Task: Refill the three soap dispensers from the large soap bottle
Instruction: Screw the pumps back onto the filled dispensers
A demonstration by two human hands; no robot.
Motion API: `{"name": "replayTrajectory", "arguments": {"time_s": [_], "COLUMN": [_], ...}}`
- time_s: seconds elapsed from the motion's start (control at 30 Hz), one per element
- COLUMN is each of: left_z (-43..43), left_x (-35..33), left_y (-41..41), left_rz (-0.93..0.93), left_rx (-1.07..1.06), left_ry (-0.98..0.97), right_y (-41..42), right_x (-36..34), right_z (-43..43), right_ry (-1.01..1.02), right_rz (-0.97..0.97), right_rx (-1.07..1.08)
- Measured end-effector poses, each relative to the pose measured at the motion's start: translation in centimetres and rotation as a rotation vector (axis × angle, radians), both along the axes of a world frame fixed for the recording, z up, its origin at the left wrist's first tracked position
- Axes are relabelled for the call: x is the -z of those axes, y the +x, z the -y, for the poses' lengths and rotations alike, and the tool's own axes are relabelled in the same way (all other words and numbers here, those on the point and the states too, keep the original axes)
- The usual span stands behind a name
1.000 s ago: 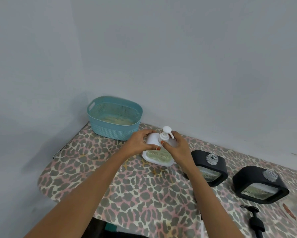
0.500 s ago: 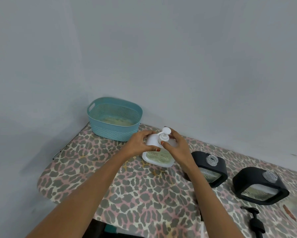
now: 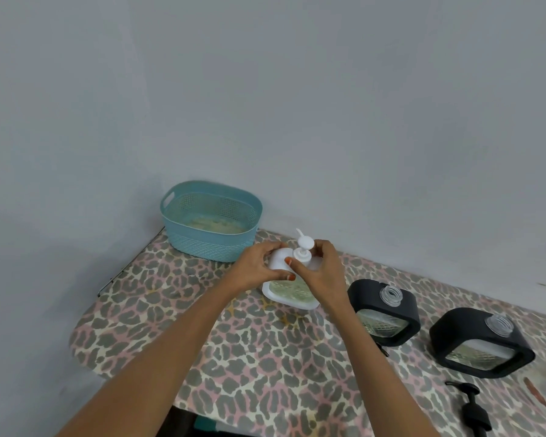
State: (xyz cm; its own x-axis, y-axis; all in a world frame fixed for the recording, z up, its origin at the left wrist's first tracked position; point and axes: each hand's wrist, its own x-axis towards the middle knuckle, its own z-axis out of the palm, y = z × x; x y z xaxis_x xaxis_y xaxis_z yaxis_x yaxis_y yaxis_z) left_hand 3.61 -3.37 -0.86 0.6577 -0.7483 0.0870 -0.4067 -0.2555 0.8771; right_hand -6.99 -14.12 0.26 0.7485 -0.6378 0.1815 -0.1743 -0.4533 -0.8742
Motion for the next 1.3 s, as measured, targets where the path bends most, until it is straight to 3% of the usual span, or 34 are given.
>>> {"name": "replayTrajectory", "arguments": {"time_s": [0.23, 0.73, 1.0, 1.3], "left_z": [0.1, 0.0, 0.0, 0.3], "left_x": [-0.1, -0.1, 0.0, 0.2], "left_y": [0.0, -0.1, 0.0, 0.1], "left_rz": [0.009, -0.003, 0.000, 0.041], "left_rx": [0.004, 0.004, 0.012, -0.012], "left_ry": [0.005, -0.007, -0.012, 0.004], "right_y": [-1.6, 0.3, -0.4, -0.2], "right_x": [-1.8, 0.0, -1.2, -0.4], "right_z": [1.2, 0.3, 1.5, 0.9], "right_ry": [0.043, -0.080, -0.036, -0.094], "right_rz": [-0.110, -0.026, -0.098, -0.018], "right_rx": [-0.222, 0.087, -0.148, -0.012]}}
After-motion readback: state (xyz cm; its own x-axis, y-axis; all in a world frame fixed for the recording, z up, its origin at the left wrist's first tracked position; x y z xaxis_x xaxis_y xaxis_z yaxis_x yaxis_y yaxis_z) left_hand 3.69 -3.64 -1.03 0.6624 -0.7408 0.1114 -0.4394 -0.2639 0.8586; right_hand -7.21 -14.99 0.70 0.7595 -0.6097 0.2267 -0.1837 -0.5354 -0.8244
